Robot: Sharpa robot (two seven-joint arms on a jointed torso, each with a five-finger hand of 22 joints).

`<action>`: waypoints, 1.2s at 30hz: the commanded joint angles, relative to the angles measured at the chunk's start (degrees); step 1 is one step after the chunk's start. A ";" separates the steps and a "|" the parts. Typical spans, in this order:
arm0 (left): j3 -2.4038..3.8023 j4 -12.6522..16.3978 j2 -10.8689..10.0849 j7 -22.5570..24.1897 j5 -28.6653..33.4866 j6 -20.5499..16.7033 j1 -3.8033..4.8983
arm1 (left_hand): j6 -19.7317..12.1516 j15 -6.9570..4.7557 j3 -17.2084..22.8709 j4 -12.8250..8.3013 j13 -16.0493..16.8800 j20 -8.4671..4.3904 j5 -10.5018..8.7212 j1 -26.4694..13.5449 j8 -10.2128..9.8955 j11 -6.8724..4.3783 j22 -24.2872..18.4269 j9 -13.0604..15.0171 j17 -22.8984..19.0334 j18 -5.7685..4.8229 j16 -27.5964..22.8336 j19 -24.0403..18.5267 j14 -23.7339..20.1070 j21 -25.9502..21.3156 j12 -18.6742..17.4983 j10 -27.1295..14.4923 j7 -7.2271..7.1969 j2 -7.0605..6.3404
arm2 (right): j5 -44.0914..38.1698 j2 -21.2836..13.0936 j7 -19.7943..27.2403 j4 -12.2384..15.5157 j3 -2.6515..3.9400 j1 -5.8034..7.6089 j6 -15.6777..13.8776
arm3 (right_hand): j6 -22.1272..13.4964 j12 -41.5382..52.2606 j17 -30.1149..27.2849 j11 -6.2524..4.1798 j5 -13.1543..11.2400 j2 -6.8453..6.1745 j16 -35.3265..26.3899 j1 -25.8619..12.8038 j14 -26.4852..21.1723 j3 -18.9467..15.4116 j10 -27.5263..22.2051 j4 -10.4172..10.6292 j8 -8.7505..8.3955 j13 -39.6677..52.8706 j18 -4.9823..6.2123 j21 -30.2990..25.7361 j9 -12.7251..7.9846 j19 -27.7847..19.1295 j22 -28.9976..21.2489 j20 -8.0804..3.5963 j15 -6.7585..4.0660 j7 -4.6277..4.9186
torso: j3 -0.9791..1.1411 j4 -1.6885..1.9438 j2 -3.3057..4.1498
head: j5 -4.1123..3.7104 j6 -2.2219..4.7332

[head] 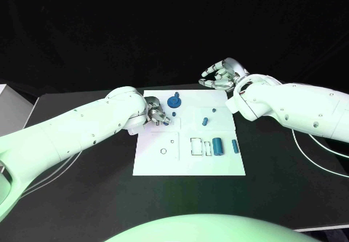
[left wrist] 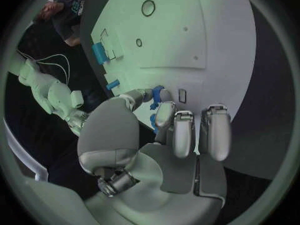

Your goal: Assemble the parts on the task board

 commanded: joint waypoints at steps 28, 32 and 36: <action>-0.05 0.53 -0.61 -0.27 0.20 -0.45 -0.19 | 1.28 -0.05 -7.53 7.67 0.18 0.11 -14.56 0.47 -1.74 0.18 4.98 1.28 15.09 -0.68 0.37 0.39 6.05 -0.33 0.30 -0.12 0.16 -2.66 | -0.51 -0.03 0.34 0.05 0.02 0.02 0.41 | -0.31 0.25 13.12 -0.43 0.22 -0.38 -0.10 -0.63 5.48 0.81 1.81 0.04 0.41 11.32 -0.38 0.25 0.11 6.00 15.08 -0.36 -0.39 -0.05 | -0.11 0.01 -0.02 | -0.30 0.13; -0.02 0.89 -0.94 -0.27 0.09 -0.61 -0.19 | 1.31 -0.04 -7.73 7.82 0.14 0.11 -14.63 0.49 -1.74 0.18 5.00 1.32 15.09 -0.68 0.37 0.40 6.05 -0.33 0.28 -0.13 0.16 -2.72 | -0.51 -0.03 0.37 0.03 0.02 0.02 0.37 | -0.31 0.25 13.12 -0.43 0.22 -0.38 -0.10 -0.63 5.48 0.81 1.81 0.04 0.41 11.32 -0.38 0.25 0.11 6.00 15.08 -0.36 -0.39 -0.05 | -0.13 0.00 -0.04 | -0.31 0.14; 0.06 1.45 -1.38 -0.26 0.03 -0.88 -0.19 | 1.36 -0.04 -8.01 8.03 0.11 0.12 -14.79 0.56 -1.75 0.17 4.98 1.38 15.09 -0.68 0.37 0.39 6.05 -0.35 0.26 -0.15 0.16 -2.79 | -0.51 -0.02 0.41 0.02 0.02 0.02 0.35 | -0.31 0.25 13.12 -0.43 0.22 -0.38 -0.10 -0.63 5.48 0.81 1.81 0.04 0.41 11.32 -0.38 0.25 0.11 6.00 15.08 -0.36 -0.39 -0.05 | -0.12 0.02 -0.08 | -0.32 0.20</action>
